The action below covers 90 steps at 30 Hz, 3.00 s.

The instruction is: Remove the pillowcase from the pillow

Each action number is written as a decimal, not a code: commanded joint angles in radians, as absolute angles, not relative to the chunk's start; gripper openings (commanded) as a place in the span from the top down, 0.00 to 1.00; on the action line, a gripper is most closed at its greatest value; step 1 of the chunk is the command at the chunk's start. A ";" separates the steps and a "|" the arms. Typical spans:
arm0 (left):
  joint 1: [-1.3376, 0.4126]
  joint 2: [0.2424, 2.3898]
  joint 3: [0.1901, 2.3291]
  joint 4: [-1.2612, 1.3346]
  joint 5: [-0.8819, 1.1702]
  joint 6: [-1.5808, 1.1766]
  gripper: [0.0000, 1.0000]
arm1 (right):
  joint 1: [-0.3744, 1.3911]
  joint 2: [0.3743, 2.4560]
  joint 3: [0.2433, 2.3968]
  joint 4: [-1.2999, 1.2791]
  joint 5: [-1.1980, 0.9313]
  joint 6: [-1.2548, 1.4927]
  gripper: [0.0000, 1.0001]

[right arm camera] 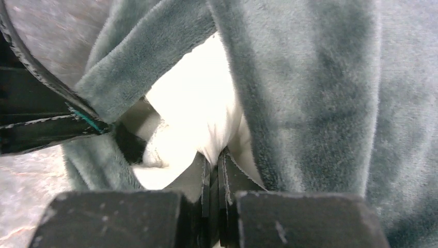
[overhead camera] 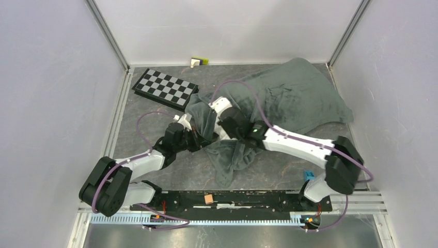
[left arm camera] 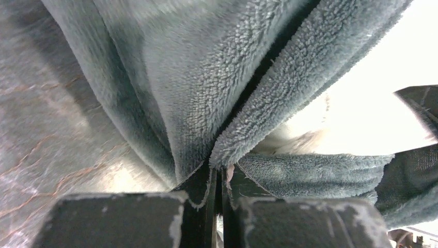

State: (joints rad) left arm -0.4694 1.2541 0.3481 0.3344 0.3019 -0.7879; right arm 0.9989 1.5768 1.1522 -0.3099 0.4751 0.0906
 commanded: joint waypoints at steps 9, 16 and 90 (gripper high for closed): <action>-0.519 1.331 0.360 0.167 0.170 -0.740 0.98 | 0.673 1.171 1.064 -0.071 0.004 0.275 1.00; -0.775 1.268 0.486 0.071 0.051 -0.776 0.97 | 0.636 1.263 1.141 -0.102 -0.055 0.267 1.00; -0.621 1.071 0.636 -0.068 0.148 -0.666 0.11 | 0.599 1.106 0.946 -0.039 -0.119 0.351 1.00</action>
State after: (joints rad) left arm -0.5701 1.1770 0.6315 -0.0238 0.2131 -0.7441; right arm 0.6048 1.0367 0.9031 -0.2283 -0.0921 0.3004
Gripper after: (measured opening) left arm 0.870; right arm 0.036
